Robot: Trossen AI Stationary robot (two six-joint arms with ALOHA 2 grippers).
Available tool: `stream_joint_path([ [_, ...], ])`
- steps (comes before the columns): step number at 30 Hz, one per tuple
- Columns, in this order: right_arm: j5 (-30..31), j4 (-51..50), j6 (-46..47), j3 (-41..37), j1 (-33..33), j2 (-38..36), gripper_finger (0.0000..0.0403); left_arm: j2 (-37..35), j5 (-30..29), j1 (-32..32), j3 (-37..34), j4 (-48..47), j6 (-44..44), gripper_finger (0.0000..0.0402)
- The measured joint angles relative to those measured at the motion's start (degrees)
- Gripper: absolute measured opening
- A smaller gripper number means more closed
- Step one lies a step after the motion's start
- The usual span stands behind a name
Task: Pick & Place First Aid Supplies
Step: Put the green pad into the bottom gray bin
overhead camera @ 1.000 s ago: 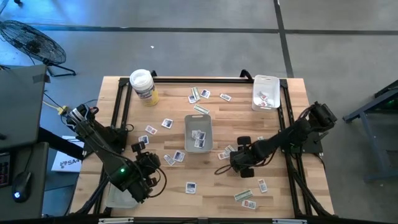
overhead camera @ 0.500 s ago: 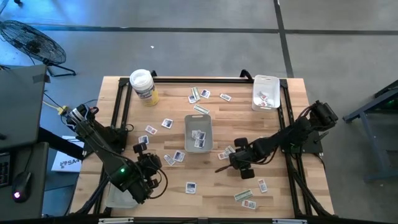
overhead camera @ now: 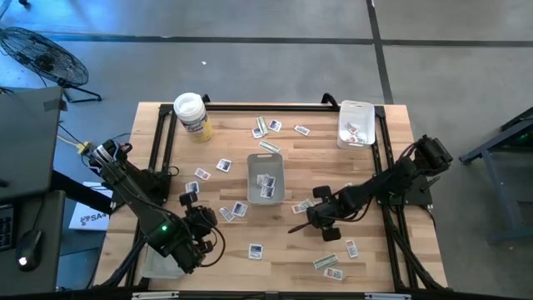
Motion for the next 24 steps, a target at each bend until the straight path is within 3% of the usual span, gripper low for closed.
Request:
stream_joint_path([
  [5, 1.4, 0.9, 3.5, 0.0, 0.5, 0.1, 0.0024, 0.0, 0.0, 0.0, 0.0, 0.5, 0.2, 0.0088],
  [15, 2.6, 0.5, 4.0, 0.0, 3.0, -0.9, 0.0085, 0.0, -0.3, 0.0, 0.0, 1.2, 1.9, 0.0088],
  [24, 4.6, 0.2, 2.2, 0.0, 4.7, -2.2, 0.0072, 0.0, -1.5, 0.0, 0.0, 1.2, 1.9, 0.0088],
])
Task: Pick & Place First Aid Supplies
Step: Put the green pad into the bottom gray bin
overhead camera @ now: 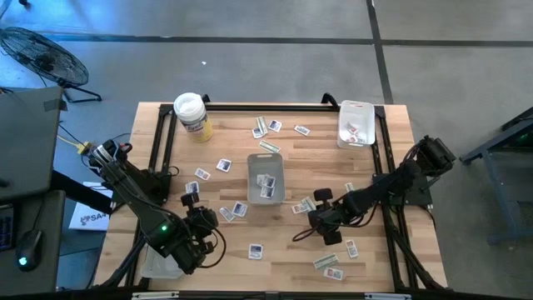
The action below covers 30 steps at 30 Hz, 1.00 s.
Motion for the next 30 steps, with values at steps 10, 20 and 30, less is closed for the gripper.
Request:
stream_joint_path([
  [10, -1.0, 0.6, -1.6, 0.0, -1.6, 0.6, 0.0051, 0.0, -0.2, 0.0, 0.0, 0.0, 0.0, 0.0088],
  [20, -2.7, 1.7, -3.1, 0.0, -2.0, 1.1, 0.0051, 0.0, -0.2, 0.0, 0.0, 0.3, 0.0, 0.0088],
  [30, -3.0, 4.5, -3.1, -1.4, -2.2, 1.1, 0.0047, 0.0, -0.2, 0.0, 0.0, 0.3, 0.0, 0.0088],
])
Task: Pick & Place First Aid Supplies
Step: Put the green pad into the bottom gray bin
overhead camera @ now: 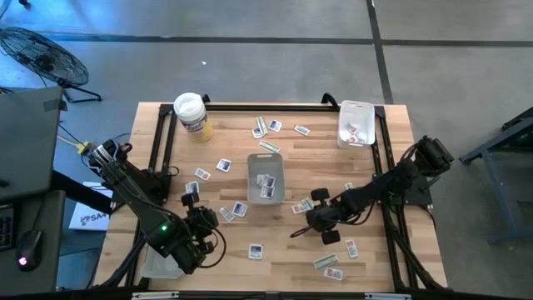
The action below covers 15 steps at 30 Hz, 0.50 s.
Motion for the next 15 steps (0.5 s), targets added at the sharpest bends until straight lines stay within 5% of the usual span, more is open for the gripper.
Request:
stream_joint_path([
  [15, 0.1, 6.0, 0.7, -5.8, -0.4, -0.4, 0.0031, 0.0, -0.1, 0.0, 0.0, 0.0, 0.1, 0.0088],
])
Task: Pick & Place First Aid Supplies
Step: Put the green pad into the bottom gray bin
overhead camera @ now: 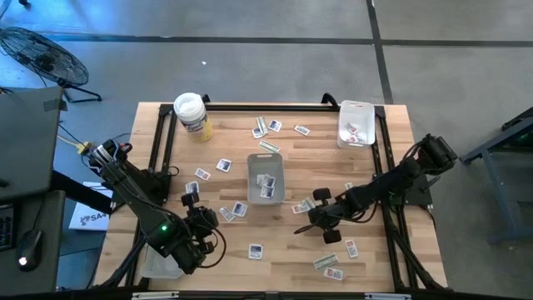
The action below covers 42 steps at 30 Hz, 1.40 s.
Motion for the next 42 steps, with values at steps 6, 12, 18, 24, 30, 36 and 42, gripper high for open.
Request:
stream_joint_path([
  [6, 0.4, -0.1, 1.7, 0.0, 0.0, -0.1, 0.0006, 0.0, -4.7, 0.0, 0.0, 0.0, 0.1, 0.0088],
  [12, 2.4, -2.9, 4.5, 3.0, 0.7, -3.0, 0.0003, 0.0, -11.3, 0.0, 0.0, 0.1, 1.2, 0.0088],
  [18, 3.7, -5.1, 4.7, 7.9, 2.2, -6.0, 0.0002, 0.0, -13.0, 0.0, 0.0, 4.6, 8.2, 0.0088],
  [24, 5.3, -4.6, 9.0, 12.0, 3.0, -7.3, 0.0002, 2.2, -13.3, 2.6, 0.0, 17.4, 23.4, 0.0118],
  [30, 5.3, -4.0, 10.6, 14.8, 4.4, -7.4, 0.0001, 7.4, -9.8, 9.6, 0.0, 31.9, 36.1, 0.019],
  [36, 5.9, -0.9, 10.2, 15.6, 6.3, -7.4, 0.0001, 13.1, -4.9, 16.3, 0.0, 45.2, 47.4, 0.0224],
  [42, 9.8, 1.7, 8.6, 15.6, 8.9, -7.4, 0.0001, 17.6, -1.4, 17.7, -0.1, 59.0, 57.4, 0.0209],
])
